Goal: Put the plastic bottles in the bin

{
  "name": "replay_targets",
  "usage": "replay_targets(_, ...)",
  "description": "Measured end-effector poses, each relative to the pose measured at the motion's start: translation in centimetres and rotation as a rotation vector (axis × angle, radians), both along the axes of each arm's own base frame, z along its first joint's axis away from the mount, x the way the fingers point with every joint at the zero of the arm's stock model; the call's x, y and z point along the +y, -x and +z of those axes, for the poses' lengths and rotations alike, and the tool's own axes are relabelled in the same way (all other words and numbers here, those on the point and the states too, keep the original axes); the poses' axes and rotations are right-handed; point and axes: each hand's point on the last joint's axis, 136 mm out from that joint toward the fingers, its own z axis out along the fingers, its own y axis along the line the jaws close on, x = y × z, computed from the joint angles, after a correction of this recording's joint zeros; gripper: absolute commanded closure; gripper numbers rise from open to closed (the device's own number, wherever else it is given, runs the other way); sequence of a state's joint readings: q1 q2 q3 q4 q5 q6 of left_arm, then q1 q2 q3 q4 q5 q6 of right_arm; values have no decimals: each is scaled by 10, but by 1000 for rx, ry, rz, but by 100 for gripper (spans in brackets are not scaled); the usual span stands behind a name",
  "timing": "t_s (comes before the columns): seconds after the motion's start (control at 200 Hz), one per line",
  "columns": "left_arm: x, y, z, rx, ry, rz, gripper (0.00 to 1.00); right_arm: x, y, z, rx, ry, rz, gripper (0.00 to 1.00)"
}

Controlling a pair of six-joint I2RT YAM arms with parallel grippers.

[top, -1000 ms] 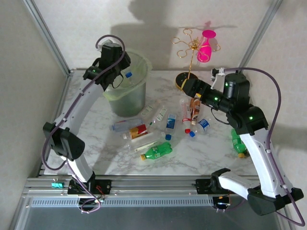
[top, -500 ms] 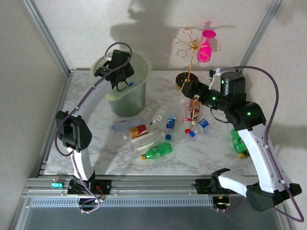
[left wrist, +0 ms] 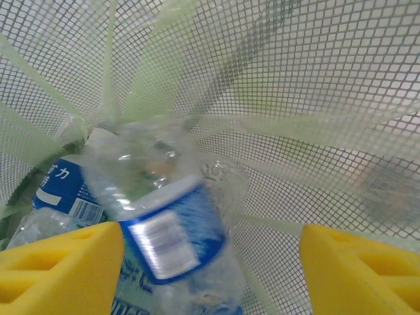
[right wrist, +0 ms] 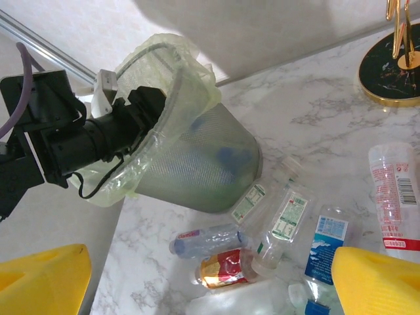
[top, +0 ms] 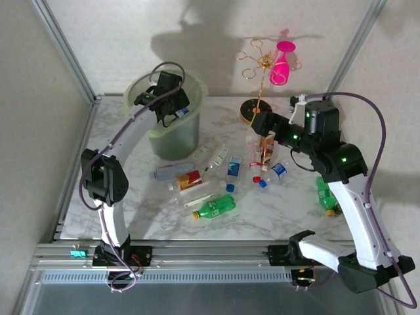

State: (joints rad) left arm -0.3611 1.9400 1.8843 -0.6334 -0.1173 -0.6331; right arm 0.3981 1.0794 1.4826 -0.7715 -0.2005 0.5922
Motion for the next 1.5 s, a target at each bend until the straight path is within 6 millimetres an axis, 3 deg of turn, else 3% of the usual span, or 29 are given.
replay_targets(0.23,-1,3,6,1,0,-5,30,-9,0,2,-20,25,-42,5)
replay_targets(0.421,-18,19,54,-86,-1,-33,33,-22,-4,-15,1,95,-101,5)
replay_targets(0.526,-40,47,100,-177,30,-87,35,-26,-6,-45,57,142,-115,5)
replay_targets(0.676,-78,111,173,-342,99,-216,35,-33,-8,-103,191,215,-154,4)
replay_targets(0.791,-92,153,203,-427,149,-302,36,-40,-7,-136,286,231,-205,10)
replay_targets(0.911,-92,171,197,-436,174,-346,37,-48,-8,-164,357,219,-265,16)
replay_targets(1.116,-102,176,151,-338,144,-400,36,-74,-13,-218,506,176,-427,14)
replay_targets(1.357,-104,180,162,-353,138,-437,35,-110,-27,-272,618,199,-584,9)
replay_targets(1.497,-105,181,165,-356,145,-443,35,-117,-36,-301,667,222,-614,8)
